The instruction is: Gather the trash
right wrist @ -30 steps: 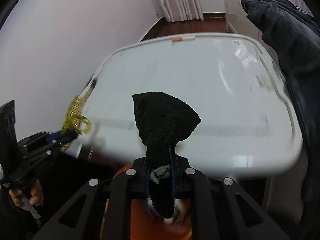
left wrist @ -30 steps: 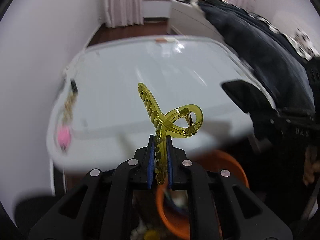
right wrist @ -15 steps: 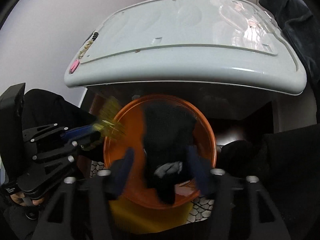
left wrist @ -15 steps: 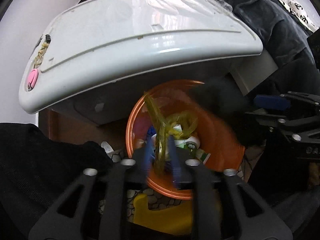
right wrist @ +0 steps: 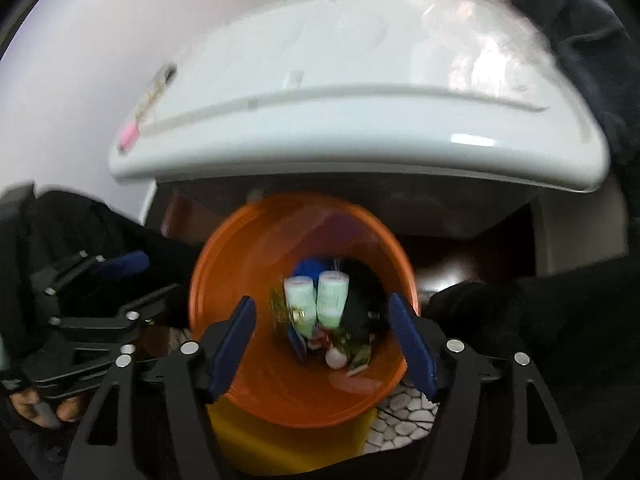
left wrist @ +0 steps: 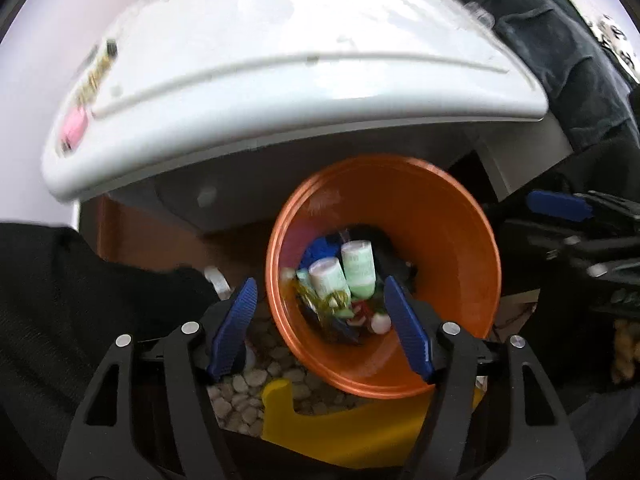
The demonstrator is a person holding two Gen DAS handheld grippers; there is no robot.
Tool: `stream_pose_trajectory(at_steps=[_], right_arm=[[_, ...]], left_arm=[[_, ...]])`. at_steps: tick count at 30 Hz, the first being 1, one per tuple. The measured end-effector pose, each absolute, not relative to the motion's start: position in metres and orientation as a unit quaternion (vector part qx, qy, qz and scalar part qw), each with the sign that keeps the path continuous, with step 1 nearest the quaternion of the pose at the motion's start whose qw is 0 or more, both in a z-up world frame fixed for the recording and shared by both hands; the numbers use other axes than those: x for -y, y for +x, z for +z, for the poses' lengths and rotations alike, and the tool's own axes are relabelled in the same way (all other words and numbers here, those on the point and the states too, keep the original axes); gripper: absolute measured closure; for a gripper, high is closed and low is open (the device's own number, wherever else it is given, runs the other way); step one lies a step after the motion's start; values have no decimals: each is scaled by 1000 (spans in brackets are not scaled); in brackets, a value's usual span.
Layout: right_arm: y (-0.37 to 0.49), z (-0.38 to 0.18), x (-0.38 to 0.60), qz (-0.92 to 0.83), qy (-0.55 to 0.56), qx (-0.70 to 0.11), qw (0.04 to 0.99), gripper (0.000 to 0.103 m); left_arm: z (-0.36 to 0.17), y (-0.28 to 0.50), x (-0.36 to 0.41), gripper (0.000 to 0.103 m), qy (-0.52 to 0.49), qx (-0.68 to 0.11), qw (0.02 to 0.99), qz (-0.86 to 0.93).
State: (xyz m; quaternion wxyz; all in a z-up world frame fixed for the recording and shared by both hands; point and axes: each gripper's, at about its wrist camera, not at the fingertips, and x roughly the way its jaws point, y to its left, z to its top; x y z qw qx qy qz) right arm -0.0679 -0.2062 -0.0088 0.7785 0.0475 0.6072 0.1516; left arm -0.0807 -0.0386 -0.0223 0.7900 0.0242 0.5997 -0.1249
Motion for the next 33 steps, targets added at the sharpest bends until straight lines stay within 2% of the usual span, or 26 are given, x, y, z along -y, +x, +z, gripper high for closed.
stream_pose_trajectory(at_steps=[1,2,5,7,10,12,17,24,33], right_arm=[[-69,-12,209,146,57,-611,776,49],[-74,-11,217,150,83,-608,775,48],[-88,7,230,161,102,-583,790,39],[-94,25,230,164,82,-554,812,24],[-94,50,225,156,55,-506,846,13],[-86,67,226,143,54,-480,864,6],[-48,101,235,71,54,-401,912,5],[3,92,237,3,2,-316,949,5],[26,59,233,-5,37,-358,933,5]], left_arm=[[-26,-80,34,38,20,-609,785,-111],[-23,-80,27,38,15,-606,789,-99],[-1,-84,6,36,-33,-572,813,-103],[12,-81,-1,29,-49,-552,826,-106],[27,-73,1,28,-36,-527,844,-90],[41,-65,4,23,-20,-507,859,-72],[72,-43,8,11,-9,-436,899,-53],[76,1,8,11,-22,-395,915,-78],[37,28,-1,11,-37,-426,903,-41]])
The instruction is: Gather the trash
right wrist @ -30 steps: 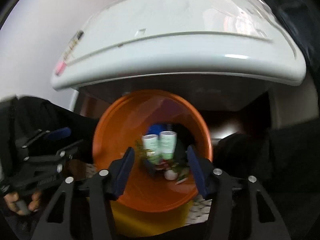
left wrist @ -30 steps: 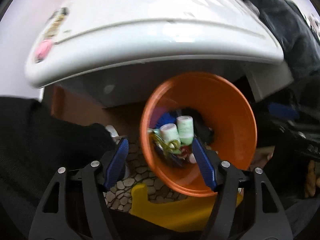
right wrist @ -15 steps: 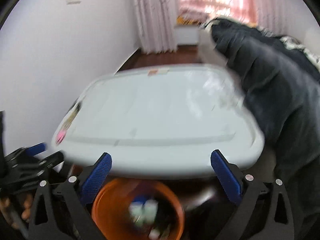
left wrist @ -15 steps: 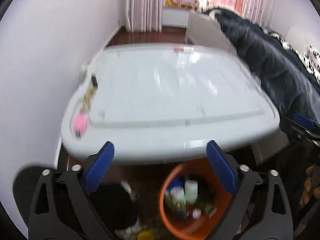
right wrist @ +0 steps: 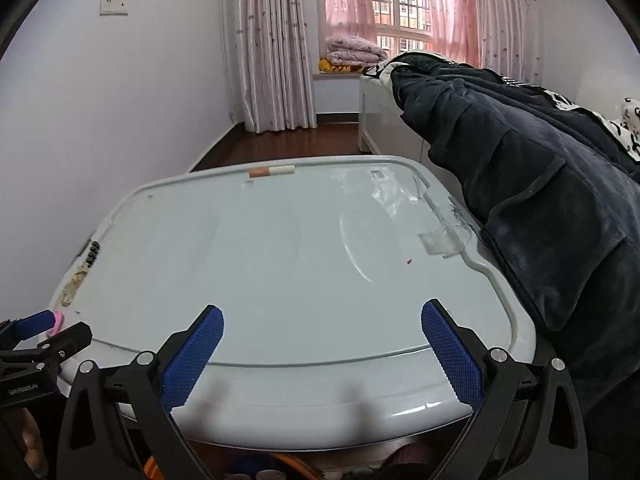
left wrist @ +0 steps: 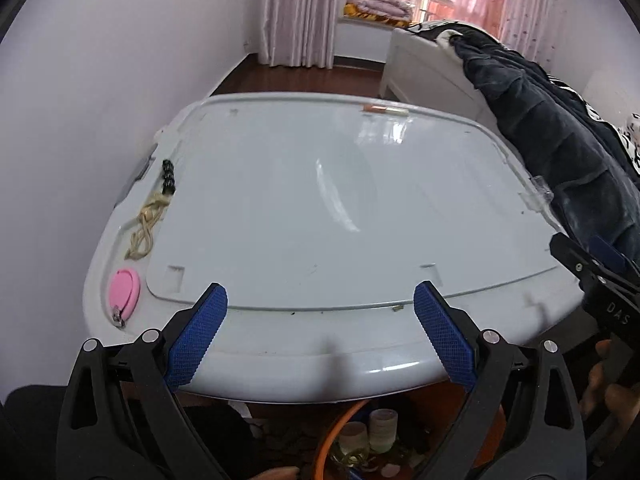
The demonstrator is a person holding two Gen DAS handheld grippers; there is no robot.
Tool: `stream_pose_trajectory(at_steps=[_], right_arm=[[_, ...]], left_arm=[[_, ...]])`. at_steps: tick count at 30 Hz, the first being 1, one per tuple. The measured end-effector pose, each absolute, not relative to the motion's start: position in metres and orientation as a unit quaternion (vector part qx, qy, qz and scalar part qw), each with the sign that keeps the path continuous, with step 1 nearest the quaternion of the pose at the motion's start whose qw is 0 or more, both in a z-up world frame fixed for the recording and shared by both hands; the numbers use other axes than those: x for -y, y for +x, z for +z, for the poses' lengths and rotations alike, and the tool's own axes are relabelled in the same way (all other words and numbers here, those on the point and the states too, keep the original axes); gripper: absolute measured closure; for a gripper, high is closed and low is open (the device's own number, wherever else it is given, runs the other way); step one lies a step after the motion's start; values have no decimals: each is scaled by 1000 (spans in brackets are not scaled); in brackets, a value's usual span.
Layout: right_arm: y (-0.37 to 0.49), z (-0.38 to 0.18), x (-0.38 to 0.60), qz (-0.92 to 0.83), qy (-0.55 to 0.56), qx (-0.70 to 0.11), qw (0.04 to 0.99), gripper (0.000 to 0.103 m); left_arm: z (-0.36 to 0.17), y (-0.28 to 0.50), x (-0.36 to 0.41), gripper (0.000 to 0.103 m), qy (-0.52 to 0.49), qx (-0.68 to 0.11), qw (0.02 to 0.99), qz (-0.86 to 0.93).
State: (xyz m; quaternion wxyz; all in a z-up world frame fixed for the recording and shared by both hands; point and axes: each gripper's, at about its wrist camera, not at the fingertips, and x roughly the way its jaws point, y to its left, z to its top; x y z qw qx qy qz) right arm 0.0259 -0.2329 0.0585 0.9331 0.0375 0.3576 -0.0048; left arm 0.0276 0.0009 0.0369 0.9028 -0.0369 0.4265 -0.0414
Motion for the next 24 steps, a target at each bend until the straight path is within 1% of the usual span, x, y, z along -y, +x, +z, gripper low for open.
stream_pose_trajectory(at_steps=[9,24], right_arm=[[23,52,226,-5,21,-366,930,5],[24,47,218,-7,5,-374,927,5]], left_arm=[[33,31,-11,11,-47,-425,903,-23],[29,30,-6,11,-30,-429,903,-20]])
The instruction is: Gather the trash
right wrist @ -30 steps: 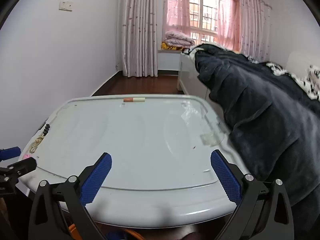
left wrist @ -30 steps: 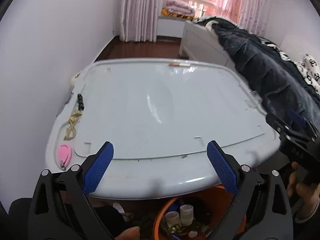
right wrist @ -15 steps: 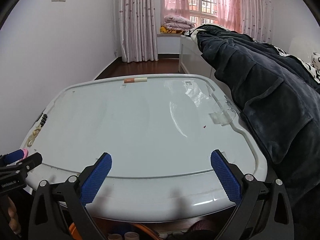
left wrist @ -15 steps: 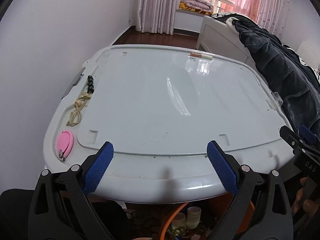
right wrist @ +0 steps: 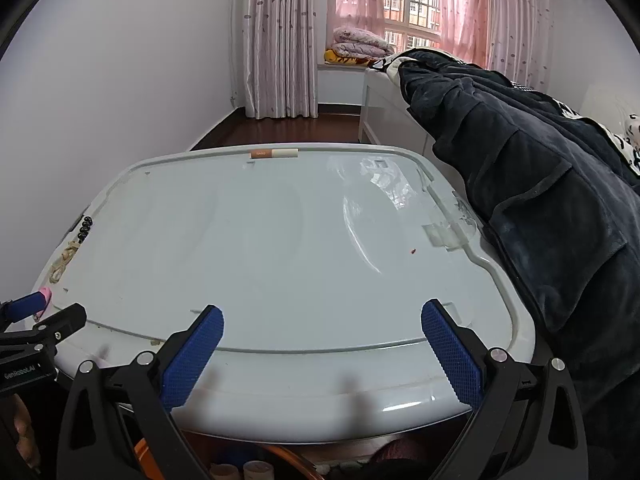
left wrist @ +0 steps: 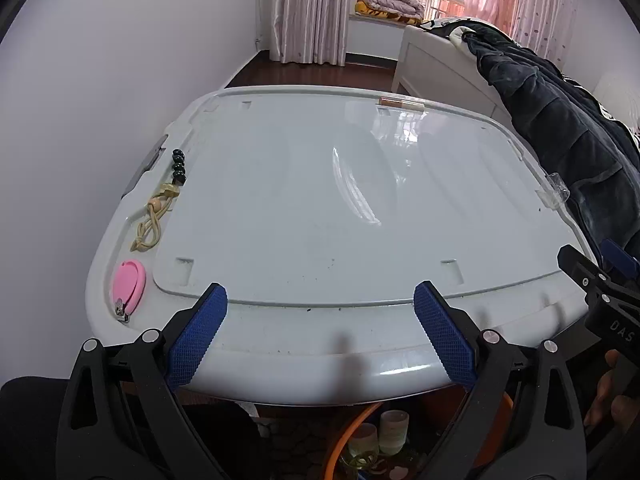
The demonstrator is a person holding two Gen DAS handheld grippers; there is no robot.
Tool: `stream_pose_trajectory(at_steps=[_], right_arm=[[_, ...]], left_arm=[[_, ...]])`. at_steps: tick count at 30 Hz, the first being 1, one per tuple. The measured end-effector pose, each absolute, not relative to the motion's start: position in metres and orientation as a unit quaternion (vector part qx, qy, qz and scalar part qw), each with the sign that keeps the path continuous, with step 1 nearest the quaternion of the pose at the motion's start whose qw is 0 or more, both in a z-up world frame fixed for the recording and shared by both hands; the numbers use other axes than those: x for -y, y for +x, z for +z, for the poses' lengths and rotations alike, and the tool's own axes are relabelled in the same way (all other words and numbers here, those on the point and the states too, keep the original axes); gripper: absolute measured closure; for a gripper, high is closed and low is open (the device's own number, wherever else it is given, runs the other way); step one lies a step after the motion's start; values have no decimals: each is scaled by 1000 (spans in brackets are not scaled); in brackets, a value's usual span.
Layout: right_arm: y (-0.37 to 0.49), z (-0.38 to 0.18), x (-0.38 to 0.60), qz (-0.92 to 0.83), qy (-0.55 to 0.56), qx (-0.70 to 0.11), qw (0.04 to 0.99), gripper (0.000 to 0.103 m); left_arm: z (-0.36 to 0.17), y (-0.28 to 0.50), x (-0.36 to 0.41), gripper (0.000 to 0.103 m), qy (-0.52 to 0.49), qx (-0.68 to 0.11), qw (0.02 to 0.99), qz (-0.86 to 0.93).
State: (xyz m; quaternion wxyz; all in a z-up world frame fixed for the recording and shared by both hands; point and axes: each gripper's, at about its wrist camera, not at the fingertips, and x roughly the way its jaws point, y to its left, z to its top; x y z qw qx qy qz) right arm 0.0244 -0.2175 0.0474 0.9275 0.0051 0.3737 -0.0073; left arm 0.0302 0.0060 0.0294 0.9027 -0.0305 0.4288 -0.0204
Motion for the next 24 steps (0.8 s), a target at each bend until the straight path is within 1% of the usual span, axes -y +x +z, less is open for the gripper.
stream_pose_trajectory(at_steps=[16,21,24], right_arm=[[25,46,215,-6,1,-378,926,5],[24,46,215,-6,3,-378,926,5],[24,45,215,-5,3,-378,926,5]], left_arm=[[25,32,-8,11,-35,-437,899,-6],[22,32,-7,8,-24,-437,899,8],[20,32,-8,7,-38,-445,895,-10]])
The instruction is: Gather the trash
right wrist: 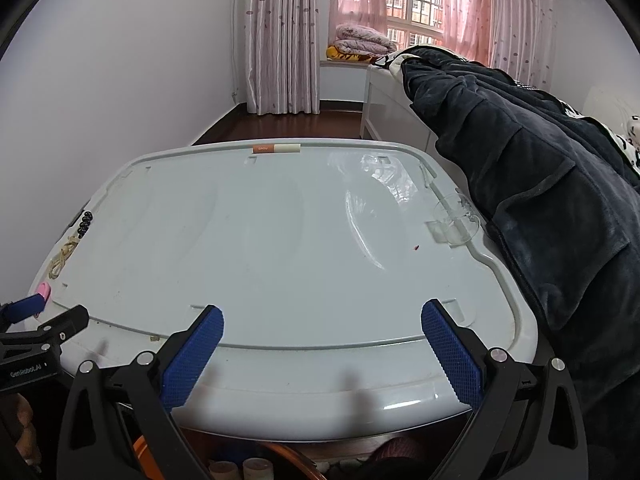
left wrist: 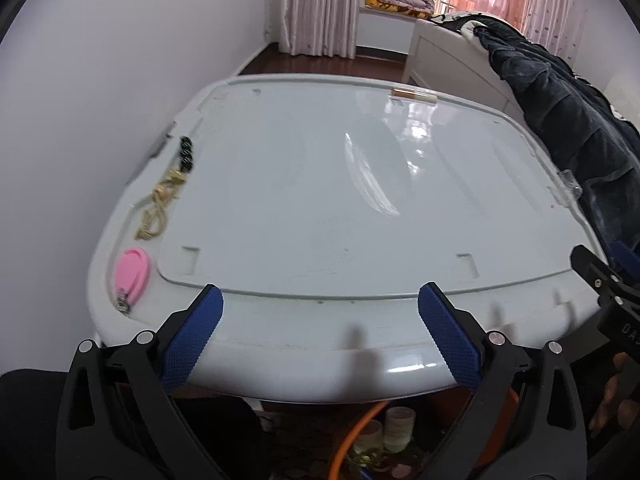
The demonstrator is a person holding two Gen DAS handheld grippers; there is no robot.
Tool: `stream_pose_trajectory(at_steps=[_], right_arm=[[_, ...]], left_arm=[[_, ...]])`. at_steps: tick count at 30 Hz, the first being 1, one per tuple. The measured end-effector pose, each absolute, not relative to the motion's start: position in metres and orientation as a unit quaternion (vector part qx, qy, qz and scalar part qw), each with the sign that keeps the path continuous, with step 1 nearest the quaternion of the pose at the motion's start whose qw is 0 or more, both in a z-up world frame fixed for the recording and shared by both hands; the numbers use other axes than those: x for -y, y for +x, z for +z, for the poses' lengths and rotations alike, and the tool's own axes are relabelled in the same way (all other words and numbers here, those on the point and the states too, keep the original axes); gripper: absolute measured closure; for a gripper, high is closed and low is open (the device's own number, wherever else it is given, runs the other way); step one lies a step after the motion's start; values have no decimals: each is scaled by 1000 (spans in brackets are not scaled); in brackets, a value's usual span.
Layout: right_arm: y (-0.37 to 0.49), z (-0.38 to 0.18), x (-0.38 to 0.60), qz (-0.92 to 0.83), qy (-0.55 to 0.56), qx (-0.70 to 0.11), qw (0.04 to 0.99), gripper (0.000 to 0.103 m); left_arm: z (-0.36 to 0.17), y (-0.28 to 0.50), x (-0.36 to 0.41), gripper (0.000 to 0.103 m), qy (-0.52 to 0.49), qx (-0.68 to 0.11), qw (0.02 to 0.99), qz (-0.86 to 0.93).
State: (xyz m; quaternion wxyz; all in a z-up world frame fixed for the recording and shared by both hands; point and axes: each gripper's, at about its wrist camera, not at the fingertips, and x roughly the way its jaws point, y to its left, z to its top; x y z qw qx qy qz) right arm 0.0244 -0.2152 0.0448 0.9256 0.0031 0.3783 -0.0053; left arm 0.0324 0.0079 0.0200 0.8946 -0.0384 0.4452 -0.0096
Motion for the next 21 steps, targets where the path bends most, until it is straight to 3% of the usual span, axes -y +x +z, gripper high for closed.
stream_pose_trajectory(at_steps=[21], right_arm=[[24,45,222,-11,29,-372,928,5]], left_arm=[[25,28,-2,7,-22,-419,908,-11]])
